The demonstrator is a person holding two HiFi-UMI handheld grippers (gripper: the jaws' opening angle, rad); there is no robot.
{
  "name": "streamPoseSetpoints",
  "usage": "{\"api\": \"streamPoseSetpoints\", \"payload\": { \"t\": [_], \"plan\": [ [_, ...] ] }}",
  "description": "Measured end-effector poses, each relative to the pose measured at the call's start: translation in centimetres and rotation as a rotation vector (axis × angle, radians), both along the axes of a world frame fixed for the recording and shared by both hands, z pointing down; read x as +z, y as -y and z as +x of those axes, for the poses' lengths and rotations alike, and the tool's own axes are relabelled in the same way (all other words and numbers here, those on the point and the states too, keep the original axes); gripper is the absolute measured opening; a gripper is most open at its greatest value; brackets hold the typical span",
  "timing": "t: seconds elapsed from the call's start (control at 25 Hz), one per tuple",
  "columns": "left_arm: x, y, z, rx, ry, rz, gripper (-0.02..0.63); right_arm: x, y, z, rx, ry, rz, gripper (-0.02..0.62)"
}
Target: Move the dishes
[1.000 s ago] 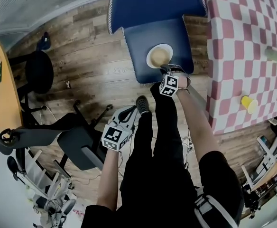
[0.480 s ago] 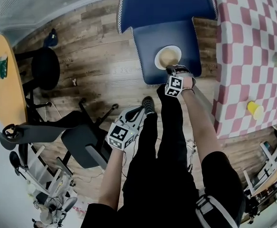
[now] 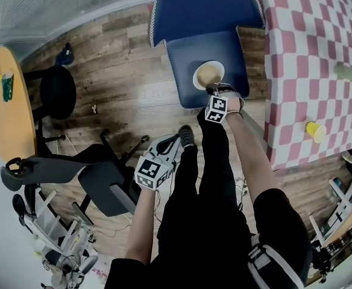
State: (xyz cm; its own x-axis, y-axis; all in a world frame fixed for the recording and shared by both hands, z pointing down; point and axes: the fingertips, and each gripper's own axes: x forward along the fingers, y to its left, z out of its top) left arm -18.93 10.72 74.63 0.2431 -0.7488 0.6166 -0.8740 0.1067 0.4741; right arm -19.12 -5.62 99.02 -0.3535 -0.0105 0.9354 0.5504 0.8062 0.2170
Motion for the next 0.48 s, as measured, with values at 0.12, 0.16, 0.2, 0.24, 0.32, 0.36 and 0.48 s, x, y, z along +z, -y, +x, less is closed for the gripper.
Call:
{"api": "streamPoseSetpoints", "payload": {
  "t": [0.12, 0.16, 0.2, 0.24, 0.32, 0.36, 0.48],
  "plan": [
    [-1.9, -0.2, 0.0, 0.004, 0.010, 0.013, 0.025, -2.6, 0.1, -0.3, 0.002, 0.012, 0.013, 0.023],
    [-2.8, -0.4, 0.1, 0.005, 0.013, 0.015, 0.025, -3.6, -0.1, -0.3, 0.004, 0.018, 0.012, 0.023],
    [-3.6, -0.7, 0.1, 0.007, 0.017, 0.016, 0.025, -4.7, -0.3, -0.4, 0.006, 0.023, 0.011, 0.023],
    [-4.4, -0.8, 0.1, 0.013, 0.021, 0.019, 0.025, -5.8, -0.3, -0.6, 0.008, 0.027, 0.011, 0.023],
    [-5.8, -0.6, 0.0, 0.032, 0.030, 0.030, 0.025, -7.9, 0.1, -0.9, 0.014, 0.035, 0.020, 0.023],
    [-6.5, -0.4, 0.0, 0.040, 0.035, 0.038, 0.025, -9.0, 0.4, -0.9, 0.016, 0.040, 0.026, 0.023],
    [-8.7, 0.0, 0.4, 0.057, 0.047, 0.062, 0.025, -12.0, 1.1, -0.6, 0.029, 0.058, 0.041, 0.023]
  ]
}}
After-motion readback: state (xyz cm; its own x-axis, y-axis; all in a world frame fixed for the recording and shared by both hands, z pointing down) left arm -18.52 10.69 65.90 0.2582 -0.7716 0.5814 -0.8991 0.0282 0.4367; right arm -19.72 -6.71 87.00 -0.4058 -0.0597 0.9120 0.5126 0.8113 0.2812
